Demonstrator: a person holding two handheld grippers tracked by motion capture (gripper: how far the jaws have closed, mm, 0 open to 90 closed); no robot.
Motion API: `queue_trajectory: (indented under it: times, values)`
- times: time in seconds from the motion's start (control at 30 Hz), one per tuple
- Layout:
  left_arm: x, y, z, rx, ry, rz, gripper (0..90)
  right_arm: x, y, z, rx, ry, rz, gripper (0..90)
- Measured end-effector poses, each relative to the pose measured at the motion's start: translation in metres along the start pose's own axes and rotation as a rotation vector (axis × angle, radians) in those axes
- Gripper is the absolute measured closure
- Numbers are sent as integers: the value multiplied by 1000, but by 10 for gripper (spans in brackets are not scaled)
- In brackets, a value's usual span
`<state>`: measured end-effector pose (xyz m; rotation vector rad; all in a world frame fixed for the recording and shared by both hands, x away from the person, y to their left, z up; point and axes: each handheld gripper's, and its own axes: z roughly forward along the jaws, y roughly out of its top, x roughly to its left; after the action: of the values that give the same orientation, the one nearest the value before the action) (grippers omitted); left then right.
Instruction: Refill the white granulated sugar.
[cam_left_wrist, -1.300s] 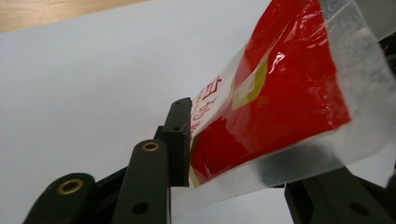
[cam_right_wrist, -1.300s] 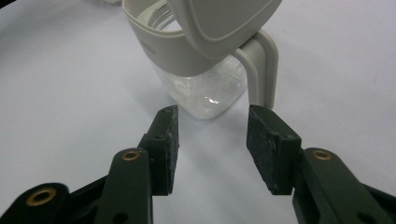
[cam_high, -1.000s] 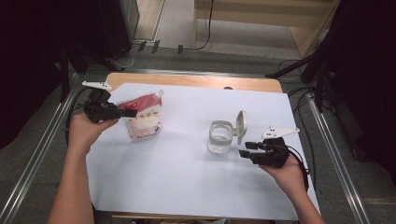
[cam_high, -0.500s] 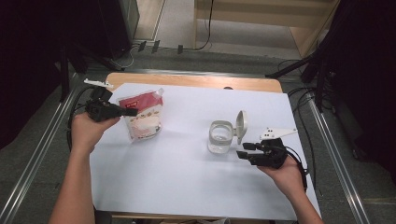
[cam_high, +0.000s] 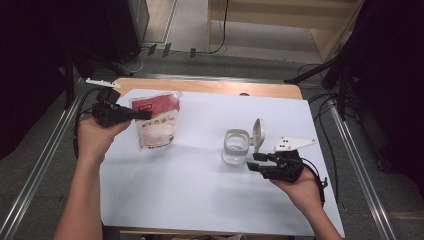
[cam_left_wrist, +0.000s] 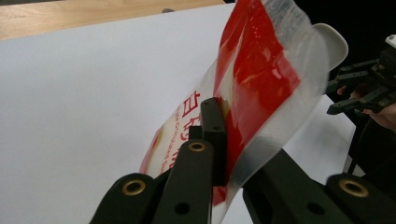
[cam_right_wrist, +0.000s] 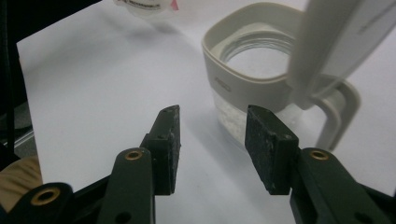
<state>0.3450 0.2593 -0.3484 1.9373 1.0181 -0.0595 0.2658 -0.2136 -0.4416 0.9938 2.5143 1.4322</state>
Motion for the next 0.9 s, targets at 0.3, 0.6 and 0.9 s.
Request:
queue_trajectory:
  times: [0.3, 0.6, 0.9]
  values:
    - [-24, 8, 3, 22, -67, 70, 900, 17, 9, 7, 5, 31, -26, 558]
    - [-46, 12, 10, 51, -31, 83, 900, 43, 24, 19, 23, 49, -48, 561]
    - [-59, 15, 17, 51, -60, 108, 900, 56, 37, 42, 42, 100, -82, 559]
